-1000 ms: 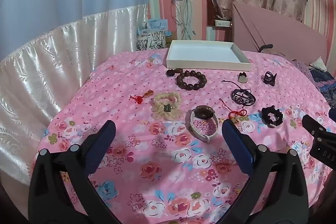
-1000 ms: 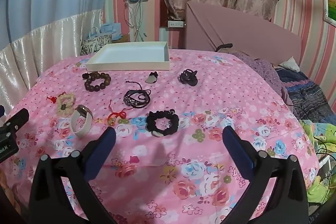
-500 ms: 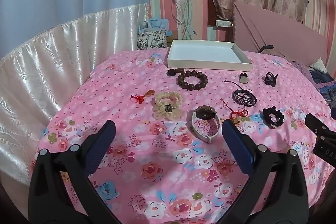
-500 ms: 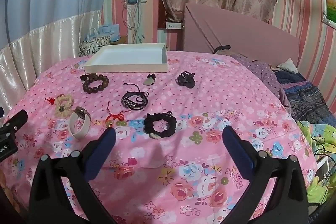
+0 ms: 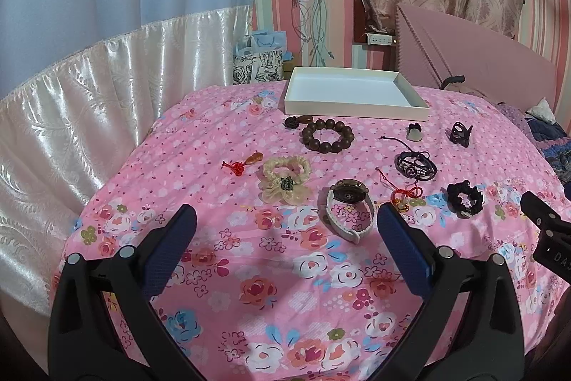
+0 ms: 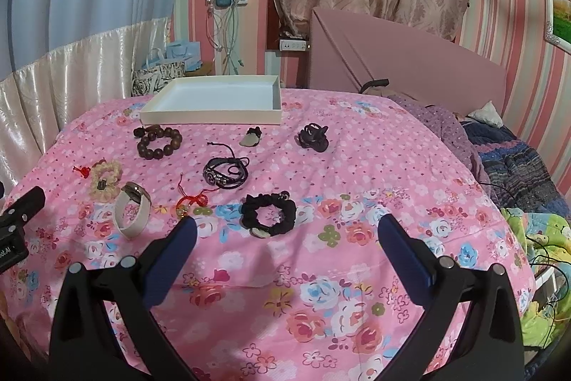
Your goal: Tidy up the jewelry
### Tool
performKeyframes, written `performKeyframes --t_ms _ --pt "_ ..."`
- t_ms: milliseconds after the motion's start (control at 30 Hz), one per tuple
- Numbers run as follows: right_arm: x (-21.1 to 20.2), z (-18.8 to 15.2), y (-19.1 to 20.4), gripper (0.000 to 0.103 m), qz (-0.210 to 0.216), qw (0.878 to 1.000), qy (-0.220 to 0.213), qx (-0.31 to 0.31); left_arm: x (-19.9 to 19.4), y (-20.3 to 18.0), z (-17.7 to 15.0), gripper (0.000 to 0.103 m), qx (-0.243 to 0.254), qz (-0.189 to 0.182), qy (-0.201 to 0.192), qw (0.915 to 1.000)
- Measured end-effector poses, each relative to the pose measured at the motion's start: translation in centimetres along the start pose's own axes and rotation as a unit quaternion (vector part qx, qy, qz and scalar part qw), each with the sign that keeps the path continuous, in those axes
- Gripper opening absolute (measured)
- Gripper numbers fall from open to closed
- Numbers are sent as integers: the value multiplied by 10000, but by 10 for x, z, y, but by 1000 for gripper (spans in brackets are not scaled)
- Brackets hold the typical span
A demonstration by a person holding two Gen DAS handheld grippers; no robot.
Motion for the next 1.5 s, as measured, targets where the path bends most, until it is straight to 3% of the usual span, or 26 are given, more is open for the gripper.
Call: performKeyframes --t_ms 1500 --pt "2 4 -2 101 -67 10000 50 3 4 3 2 100 -20 3 14 10000"
Point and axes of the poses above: each gripper's, at about its wrist camera, not at the fingertips, and x roughly the way its jaws point, y to its left, z to its top, the point moved 9 cm from there along x, roughly the way its jaws point, and after that the axes turned 9 degrees about -x, right-handed, at the moved point
